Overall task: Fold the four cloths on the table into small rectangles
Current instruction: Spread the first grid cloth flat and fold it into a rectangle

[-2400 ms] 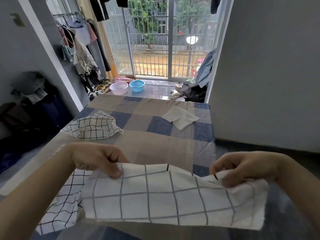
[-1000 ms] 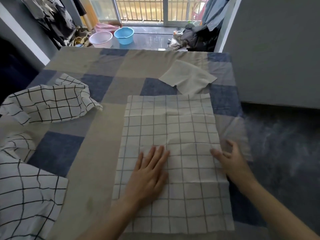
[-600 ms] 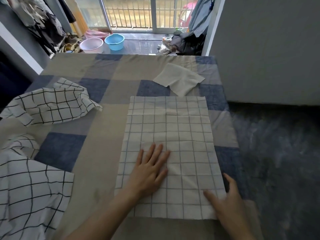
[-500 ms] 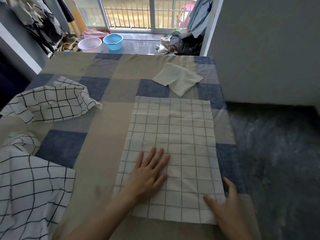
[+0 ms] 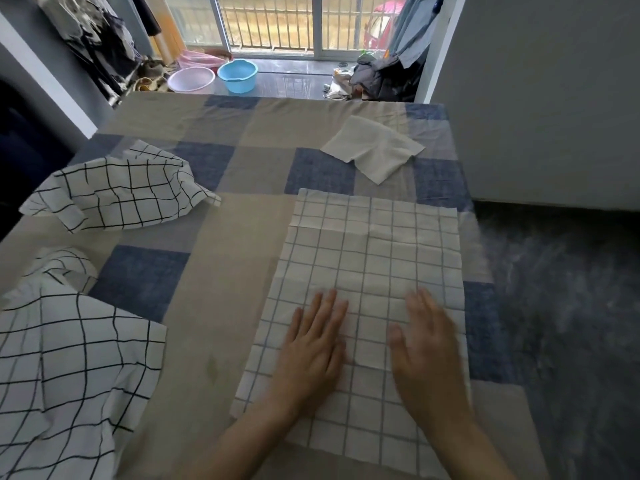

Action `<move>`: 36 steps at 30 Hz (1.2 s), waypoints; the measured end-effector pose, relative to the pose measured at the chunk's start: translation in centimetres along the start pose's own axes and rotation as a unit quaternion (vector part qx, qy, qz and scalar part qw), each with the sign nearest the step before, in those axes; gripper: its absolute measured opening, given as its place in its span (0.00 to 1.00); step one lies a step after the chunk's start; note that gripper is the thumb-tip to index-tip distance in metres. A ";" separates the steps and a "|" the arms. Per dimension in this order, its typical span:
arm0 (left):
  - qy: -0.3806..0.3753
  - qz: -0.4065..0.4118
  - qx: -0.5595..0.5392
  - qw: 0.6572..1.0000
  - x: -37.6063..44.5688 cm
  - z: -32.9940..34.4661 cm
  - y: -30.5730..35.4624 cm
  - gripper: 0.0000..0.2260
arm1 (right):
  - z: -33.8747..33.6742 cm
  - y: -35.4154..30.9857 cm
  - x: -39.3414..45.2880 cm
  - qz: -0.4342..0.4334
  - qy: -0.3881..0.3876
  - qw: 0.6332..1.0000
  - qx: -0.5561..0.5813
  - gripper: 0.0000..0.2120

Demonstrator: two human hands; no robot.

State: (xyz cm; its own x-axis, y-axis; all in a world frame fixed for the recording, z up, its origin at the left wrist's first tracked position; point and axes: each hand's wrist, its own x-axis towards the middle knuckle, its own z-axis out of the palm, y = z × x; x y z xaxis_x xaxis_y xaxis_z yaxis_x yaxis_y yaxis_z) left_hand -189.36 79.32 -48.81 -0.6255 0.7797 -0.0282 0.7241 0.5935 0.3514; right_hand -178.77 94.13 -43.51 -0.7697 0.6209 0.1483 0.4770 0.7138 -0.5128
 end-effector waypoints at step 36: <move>-0.031 -0.045 0.054 0.997 20.0 -1.0 -4.5 0.25 | 7.8 1.9 5.2 0.030 -0.090 0.984 -0.152 0.34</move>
State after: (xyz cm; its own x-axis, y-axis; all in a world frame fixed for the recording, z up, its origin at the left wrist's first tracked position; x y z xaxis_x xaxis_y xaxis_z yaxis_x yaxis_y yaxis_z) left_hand -205.44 92.03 -49.99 -0.6734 0.7305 -0.1136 0.6945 0.6777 0.2416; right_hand -185.14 96.17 -50.28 -0.7861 0.6168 -0.0406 0.6076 0.7588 -0.2346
